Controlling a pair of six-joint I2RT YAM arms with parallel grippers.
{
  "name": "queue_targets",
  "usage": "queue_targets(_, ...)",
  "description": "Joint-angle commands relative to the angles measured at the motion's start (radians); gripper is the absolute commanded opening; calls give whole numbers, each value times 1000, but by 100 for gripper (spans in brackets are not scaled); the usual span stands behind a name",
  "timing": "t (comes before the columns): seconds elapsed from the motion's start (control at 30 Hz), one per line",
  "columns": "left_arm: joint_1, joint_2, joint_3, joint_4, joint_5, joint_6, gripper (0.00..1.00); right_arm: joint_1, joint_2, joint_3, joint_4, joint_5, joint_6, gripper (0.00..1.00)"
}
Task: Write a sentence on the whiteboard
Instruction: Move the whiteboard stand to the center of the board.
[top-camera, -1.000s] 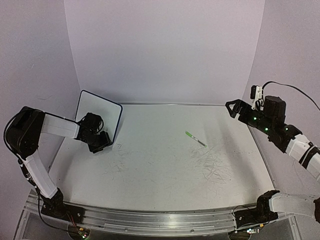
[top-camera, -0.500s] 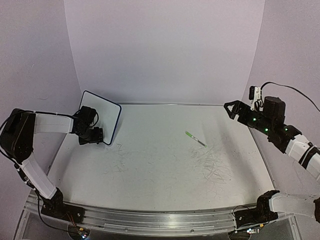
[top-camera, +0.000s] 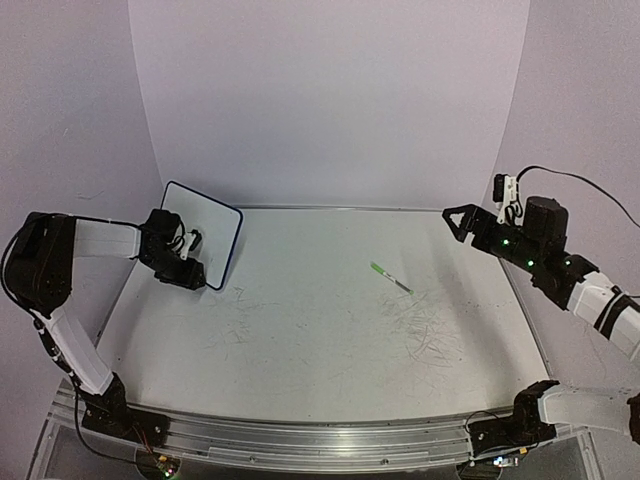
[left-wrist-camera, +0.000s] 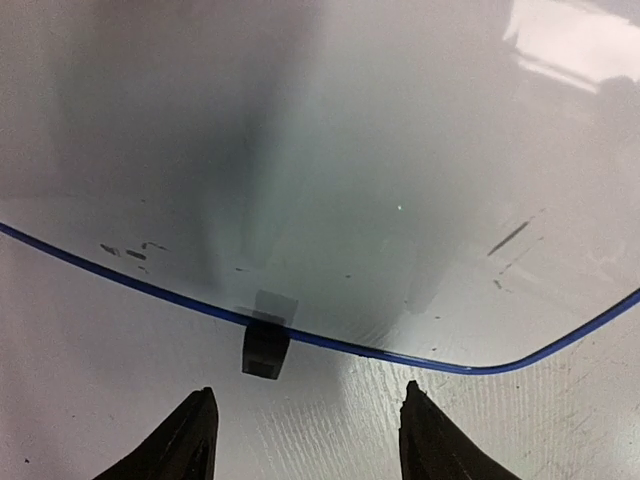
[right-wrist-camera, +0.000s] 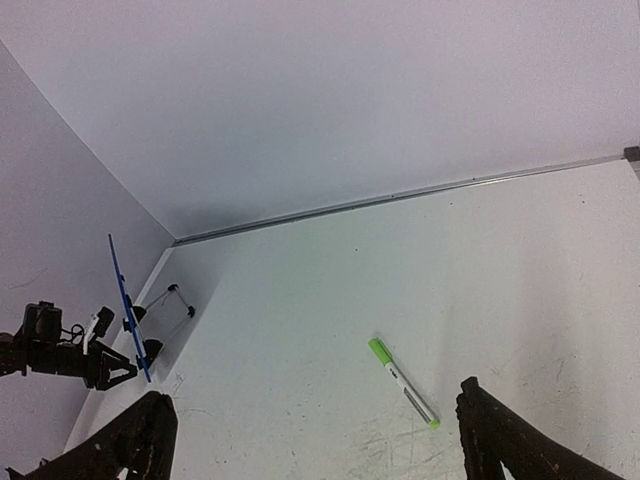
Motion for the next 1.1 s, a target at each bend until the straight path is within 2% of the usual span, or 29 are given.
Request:
queue_targets(0.0,3,69,41,25,-16,140,58,6,-35,-19,64,-13,-11,98)
queue_targets(0.17,3,87,20,112,8,155,43,7,-66,-33,69,-1,-16,98)
queue_targets(0.4,1,79,-27,207,33,178,30,7,-76,-38,72,-6,-4,98)
queue_targets(0.5,-12,68,-37,224,17,151,18,7,-74,-49,84,-6,8,98)
queue_targets(0.67,-83,48,-40,239,-18,60,9,10,-43,-60,95,-14,20,98)
queue_targets(0.83,-207,35,-27,270,-69,-179,0,23,7,-54,89,-15,15,98)
queue_targets(1.07,-439,78,5,274,-322,-681,0,91,80,-43,81,15,9,98)
